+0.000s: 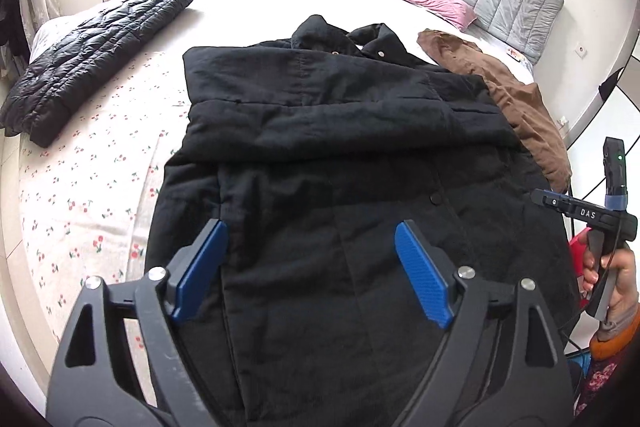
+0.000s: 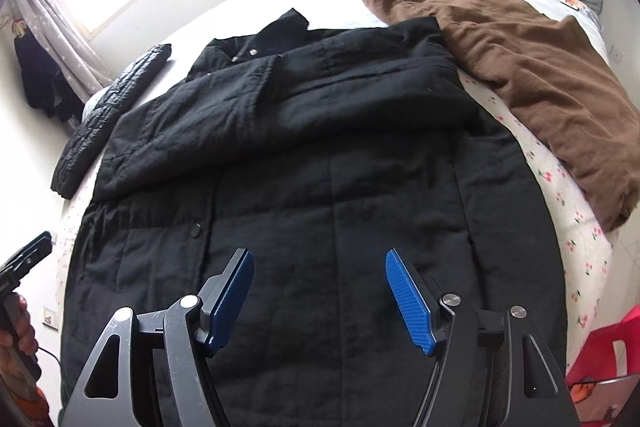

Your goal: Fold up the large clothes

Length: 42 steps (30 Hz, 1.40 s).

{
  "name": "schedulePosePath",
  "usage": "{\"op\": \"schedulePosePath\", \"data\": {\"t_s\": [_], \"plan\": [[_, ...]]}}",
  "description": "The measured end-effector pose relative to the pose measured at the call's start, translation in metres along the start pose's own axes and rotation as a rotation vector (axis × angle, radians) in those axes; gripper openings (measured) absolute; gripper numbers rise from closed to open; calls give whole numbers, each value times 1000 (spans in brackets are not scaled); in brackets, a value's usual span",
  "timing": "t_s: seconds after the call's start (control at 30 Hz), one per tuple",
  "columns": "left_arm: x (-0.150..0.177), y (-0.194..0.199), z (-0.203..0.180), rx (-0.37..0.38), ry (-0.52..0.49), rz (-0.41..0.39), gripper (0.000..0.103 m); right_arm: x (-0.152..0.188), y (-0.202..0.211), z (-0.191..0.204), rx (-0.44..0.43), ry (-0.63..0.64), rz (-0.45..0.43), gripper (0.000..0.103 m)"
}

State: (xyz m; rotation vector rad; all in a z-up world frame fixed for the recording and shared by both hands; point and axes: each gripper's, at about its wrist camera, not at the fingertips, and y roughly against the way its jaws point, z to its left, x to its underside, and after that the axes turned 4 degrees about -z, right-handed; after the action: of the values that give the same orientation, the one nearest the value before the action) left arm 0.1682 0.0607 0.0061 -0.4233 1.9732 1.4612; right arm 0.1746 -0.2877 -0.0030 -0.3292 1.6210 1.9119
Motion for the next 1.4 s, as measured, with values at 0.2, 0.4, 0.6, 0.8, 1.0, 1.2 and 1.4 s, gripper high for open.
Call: {"op": "schedulePosePath", "data": {"t_s": [0.2, 0.4, 0.6, 0.8, 1.0, 1.2, 1.4], "plan": [[41, 2, -17, -2, -24, 64, 86, 33, 6, -48, 72, -57, 49, 70], [57, 4, -28, -22, -46, 85, 86, 42, 19, -89, 28, -73, 26, 70], [32, 2, -22, -38, -81, 54, 86, 11, 27, -110, 67, -11, -61, 69], [-1, -22, -8, -20, -42, 25, 86, -36, -12, -114, 116, 81, -85, 61], [-32, -66, -3, 19, -28, 6, 86, -71, -59, -106, 214, 177, -71, 49], [-53, -120, -2, 35, 6, -23, 86, -89, -93, -118, 251, 151, -76, 27], [-50, -144, 5, 11, 78, 3, 86, -88, -92, -127, 233, 65, -35, 28]]}}
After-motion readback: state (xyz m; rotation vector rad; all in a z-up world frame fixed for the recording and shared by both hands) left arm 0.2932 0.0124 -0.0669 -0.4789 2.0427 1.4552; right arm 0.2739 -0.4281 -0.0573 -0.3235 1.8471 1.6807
